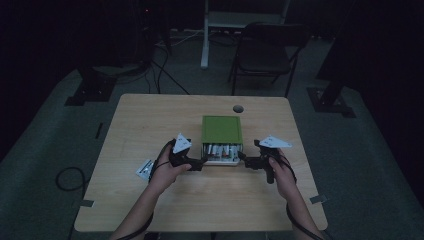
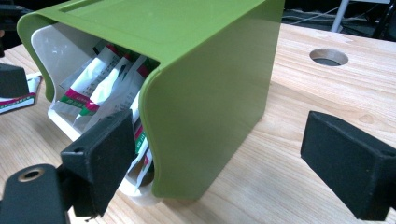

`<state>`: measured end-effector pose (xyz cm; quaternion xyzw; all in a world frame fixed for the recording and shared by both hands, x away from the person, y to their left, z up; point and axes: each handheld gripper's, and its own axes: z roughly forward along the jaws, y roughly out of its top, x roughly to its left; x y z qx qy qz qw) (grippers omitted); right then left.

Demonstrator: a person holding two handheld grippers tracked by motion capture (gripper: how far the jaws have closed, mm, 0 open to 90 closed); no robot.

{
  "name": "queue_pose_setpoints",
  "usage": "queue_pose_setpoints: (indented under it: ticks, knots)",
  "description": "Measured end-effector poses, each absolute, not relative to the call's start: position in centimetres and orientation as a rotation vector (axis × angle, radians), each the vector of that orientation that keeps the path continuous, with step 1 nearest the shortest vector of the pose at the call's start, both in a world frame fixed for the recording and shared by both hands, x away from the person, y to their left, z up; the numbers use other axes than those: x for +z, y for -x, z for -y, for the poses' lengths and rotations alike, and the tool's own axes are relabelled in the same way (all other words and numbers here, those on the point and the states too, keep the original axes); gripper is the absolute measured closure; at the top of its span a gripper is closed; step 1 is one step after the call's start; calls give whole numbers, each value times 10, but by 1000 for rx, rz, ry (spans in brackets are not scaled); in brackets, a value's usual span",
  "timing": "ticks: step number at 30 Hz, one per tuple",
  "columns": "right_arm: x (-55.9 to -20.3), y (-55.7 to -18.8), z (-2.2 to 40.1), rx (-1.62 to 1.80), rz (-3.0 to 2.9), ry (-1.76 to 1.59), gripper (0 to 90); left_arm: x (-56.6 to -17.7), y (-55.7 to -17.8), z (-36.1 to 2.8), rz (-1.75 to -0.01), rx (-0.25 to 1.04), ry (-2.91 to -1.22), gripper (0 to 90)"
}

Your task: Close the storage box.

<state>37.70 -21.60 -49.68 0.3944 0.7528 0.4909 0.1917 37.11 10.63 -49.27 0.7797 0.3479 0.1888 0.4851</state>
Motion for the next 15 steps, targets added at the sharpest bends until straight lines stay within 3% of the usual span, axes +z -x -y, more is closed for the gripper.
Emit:
queue_pose_setpoints:
  ticks: [15]
  knots:
    - [-493, -366, 228, 1346, -2097, -1130, 99, -496, -358, -120, -869, 474, -1910, 51]
